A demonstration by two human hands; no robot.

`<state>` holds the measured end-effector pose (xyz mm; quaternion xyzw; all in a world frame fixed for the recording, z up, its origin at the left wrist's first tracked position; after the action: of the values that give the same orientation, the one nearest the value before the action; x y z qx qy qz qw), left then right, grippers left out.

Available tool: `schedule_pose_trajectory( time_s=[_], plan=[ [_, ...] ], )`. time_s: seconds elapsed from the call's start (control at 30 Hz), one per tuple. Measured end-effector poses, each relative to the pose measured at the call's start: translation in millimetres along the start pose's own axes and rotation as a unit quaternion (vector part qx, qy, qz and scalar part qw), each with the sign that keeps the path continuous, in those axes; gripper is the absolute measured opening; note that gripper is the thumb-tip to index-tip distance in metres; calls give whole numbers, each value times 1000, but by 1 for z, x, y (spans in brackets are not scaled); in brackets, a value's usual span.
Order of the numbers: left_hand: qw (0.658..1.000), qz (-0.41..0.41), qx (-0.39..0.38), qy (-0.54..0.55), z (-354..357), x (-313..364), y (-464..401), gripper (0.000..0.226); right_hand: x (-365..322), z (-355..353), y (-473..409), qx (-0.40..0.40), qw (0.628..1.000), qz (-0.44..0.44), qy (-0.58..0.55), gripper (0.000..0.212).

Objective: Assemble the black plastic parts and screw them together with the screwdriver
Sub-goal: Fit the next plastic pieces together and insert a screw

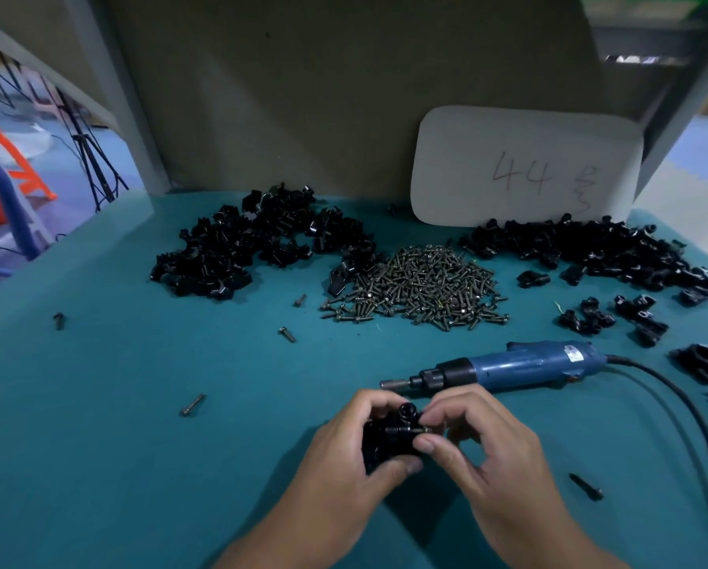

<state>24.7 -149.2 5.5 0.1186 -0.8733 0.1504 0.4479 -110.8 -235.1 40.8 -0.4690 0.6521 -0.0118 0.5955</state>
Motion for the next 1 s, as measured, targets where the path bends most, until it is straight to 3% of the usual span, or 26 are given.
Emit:
schedule_pose_trajectory(
  time_s=[0.37,0.67,0.83,1.0],
  plan=[
    [997,-3,30,-75,-1,-8,0,49,-2,-3,-3,16,1000,-1,26,9],
    [997,-18,37,-63,-2,-13,0,46,4,-4,-2,10,1000,2,13,14],
    [997,-22,24,-68,1,-13,1,41,3,0,-2,-10,998,-5,67,39],
    [996,-5,8,-87,5,-10,2,40,3,4,-1,-46,993,33,102,44]
  ],
)
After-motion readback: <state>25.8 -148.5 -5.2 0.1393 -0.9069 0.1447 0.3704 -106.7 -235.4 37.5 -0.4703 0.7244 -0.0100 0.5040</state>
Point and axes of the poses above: each hand's wrist, its own y-axis away from the middle knuckle, its own z-axis out of the palm, x = y × z, the point moved 6 cm from there along -y, towards the middle knuckle, and after that the axes turned 14 degrees about -y, right-handed, at the moved point
